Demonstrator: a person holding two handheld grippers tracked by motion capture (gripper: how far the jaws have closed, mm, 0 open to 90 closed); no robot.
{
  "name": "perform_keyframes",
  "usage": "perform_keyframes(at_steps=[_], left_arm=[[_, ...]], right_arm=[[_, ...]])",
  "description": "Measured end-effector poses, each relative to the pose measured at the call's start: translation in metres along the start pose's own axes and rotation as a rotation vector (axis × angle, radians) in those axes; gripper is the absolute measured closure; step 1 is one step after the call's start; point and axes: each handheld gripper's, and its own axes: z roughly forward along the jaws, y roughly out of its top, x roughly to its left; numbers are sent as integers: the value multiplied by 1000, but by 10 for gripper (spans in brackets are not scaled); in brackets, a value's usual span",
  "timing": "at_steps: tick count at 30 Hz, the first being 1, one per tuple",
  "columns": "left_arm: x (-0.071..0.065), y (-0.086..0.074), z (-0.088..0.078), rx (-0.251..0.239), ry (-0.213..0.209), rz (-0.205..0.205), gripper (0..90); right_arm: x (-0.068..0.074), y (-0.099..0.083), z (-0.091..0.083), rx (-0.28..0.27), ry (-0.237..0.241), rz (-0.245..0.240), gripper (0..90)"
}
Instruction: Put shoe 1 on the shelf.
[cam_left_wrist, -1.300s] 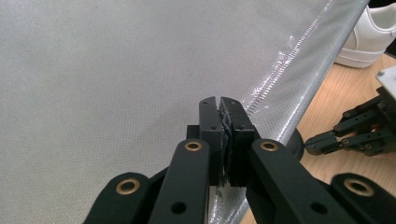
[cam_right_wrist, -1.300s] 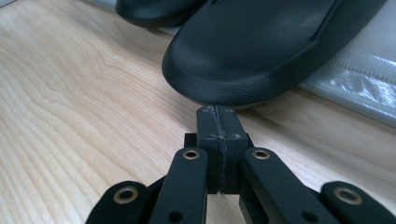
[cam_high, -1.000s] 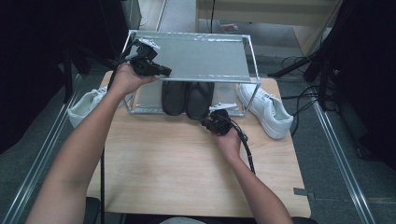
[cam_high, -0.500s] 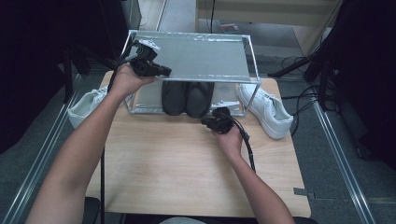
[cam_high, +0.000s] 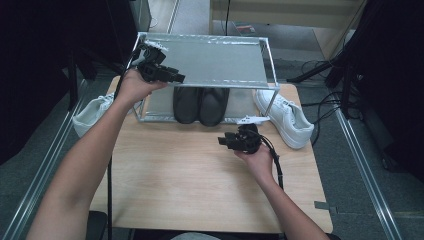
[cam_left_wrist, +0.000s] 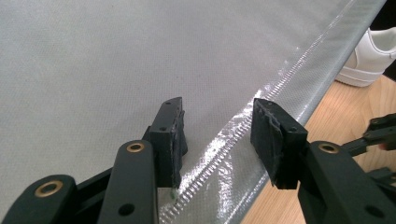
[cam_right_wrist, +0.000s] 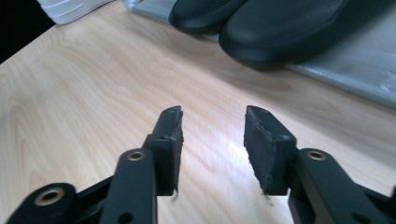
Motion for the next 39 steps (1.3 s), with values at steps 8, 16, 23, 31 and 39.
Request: perform_keyframes(at_steps=[8, 16, 23, 31, 39], left_arm=[[-11, 6, -12, -2, -8, 20, 439], [-27, 5, -26, -2, 1, 42, 438], [-44, -3, -37, -25, -32, 83, 431], [-59, -21, -42, -29, -90, 94, 404], [-70, -51, -30, -2, -111, 96, 384]], right_arm=[[1, -19, -27, -15, -17, -48, 487], [0, -29, -47, -36, -29, -36, 461], [2, -34, -54, -39, -25, -36, 444], [4, -36, -61, -64, -15, -46, 439], [2, -36, -60, -59, -23, -43, 440]])
